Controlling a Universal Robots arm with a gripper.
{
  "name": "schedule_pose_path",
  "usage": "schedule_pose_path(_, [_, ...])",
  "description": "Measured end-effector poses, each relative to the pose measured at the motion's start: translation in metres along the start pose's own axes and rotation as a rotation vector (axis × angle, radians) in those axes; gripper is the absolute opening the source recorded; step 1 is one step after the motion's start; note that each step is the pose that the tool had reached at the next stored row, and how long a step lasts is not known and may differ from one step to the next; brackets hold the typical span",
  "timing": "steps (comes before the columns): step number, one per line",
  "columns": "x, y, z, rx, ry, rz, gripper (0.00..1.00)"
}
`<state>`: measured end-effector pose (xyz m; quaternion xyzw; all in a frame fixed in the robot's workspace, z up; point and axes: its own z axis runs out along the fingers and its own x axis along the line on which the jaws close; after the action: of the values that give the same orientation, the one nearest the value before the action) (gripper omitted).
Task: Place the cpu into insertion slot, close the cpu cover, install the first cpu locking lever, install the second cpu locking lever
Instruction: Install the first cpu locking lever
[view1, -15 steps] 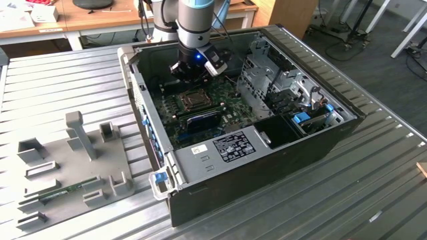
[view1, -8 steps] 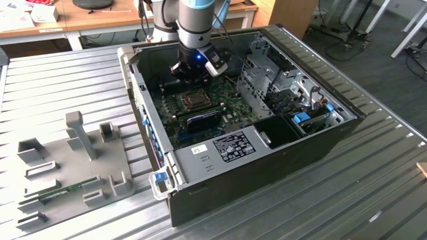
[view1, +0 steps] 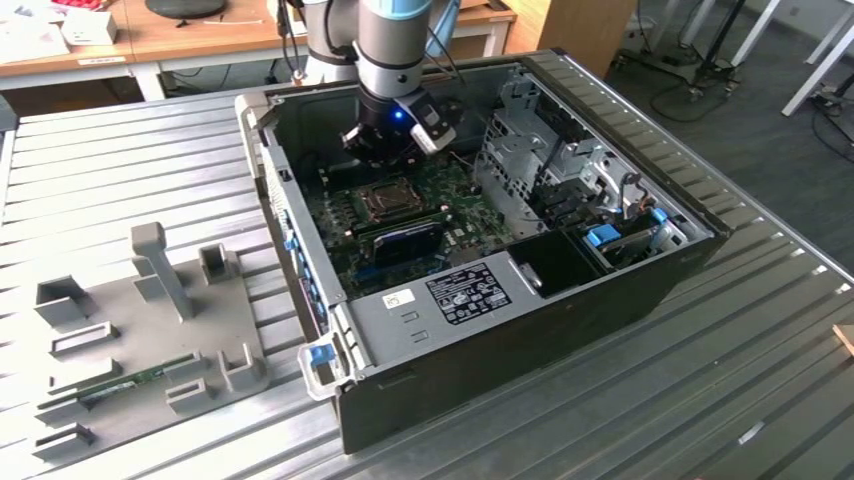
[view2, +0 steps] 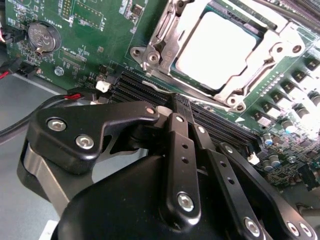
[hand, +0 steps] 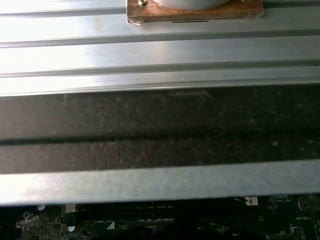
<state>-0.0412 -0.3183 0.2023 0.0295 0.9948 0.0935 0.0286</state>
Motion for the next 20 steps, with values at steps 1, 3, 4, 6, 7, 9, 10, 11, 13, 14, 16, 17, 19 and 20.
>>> schedule_pose_path(1, [-0.0002,0.0,0.0003,-0.0001,0.0,0.0,0.11])
schedule_pose_path(3, [-0.0004,-0.0001,0.0005,0.0002,0.0001,0.0,0.11])
schedule_pose_path(4, [-0.0005,-0.0001,0.0005,0.0003,0.0001,0.0,0.11])
schedule_pose_path(6, [-0.0005,-0.0001,0.0006,0.0002,0.0,0.0,0.11])
schedule_pose_path(7, [-0.0005,-0.0001,0.0007,0.0001,0.0,0.0,0.11])
schedule_pose_path(9, [-0.0005,-0.0001,0.0007,-0.0007,0.0,0.0,0.11])
schedule_pose_path(10, [-0.0005,-0.0003,0.0007,-0.0014,0.0,0.0,0.11])
schedule_pose_path(11, [-0.0005,-0.0004,0.0007,-0.002,0.0,0.0,0.11])
schedule_pose_path(13, [-0.0006,-0.0008,0.0006,-0.0028,0.0002,0.0,0.11])
schedule_pose_path(14, [-0.0006,-0.0011,0.0005,-0.0033,0.0002,0.0,0.11])
schedule_pose_path(16, [-0.0006,-0.0017,0.0005,-0.005,0.0003,0.0,0.11])
schedule_pose_path(17, [-0.0006,-0.0022,0.0005,-0.0058,0.0003,0.0,0.11])
schedule_pose_path(19, [-0.0007,-0.003,0.0004,-0.007,0.0004,0.001,0.11])
schedule_pose_path(20, [-0.0007,-0.0034,0.0003,-0.0076,0.0004,0.001,0.11])
